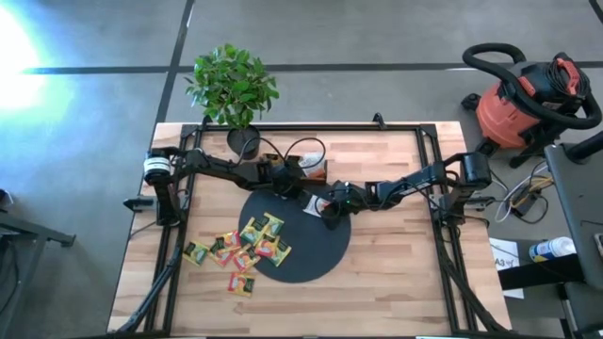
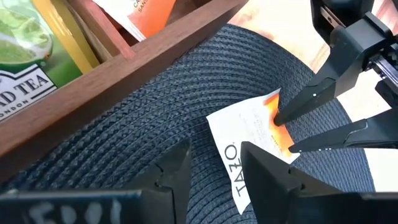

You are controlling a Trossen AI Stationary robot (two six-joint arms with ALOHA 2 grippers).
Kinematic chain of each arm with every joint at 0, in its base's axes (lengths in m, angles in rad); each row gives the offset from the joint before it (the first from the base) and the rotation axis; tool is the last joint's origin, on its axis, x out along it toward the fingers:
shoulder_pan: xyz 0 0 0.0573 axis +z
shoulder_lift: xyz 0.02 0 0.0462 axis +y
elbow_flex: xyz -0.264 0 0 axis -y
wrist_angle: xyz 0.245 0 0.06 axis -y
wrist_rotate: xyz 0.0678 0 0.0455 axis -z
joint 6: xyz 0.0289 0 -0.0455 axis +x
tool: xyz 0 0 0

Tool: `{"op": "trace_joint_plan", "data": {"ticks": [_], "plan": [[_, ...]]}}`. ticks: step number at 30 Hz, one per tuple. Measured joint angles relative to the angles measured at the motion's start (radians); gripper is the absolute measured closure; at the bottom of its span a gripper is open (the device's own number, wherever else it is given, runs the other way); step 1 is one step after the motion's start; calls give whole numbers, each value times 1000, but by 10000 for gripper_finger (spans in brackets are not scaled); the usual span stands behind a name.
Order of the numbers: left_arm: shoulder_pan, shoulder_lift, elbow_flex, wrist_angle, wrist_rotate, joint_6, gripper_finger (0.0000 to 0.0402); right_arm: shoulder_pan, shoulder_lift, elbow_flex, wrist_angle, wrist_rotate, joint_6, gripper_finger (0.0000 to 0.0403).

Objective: Pick & Place Tea
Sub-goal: Put the white tea bag into the right slot of the wooden organizer

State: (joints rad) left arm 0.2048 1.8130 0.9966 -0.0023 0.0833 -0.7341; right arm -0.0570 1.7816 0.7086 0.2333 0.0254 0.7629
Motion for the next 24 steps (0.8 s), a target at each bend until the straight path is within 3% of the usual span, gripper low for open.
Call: {"op": "trace_joint_plan", "data": {"ticks": [16, 24], "plan": [[-37, 1, -20, -12, -2, -27, 289, 7, 5, -5, 66, 2, -17, 299], [-54, 25, -69, 77, 4, -143, 289, 7, 5, -6, 70, 24, -15, 299]]}}
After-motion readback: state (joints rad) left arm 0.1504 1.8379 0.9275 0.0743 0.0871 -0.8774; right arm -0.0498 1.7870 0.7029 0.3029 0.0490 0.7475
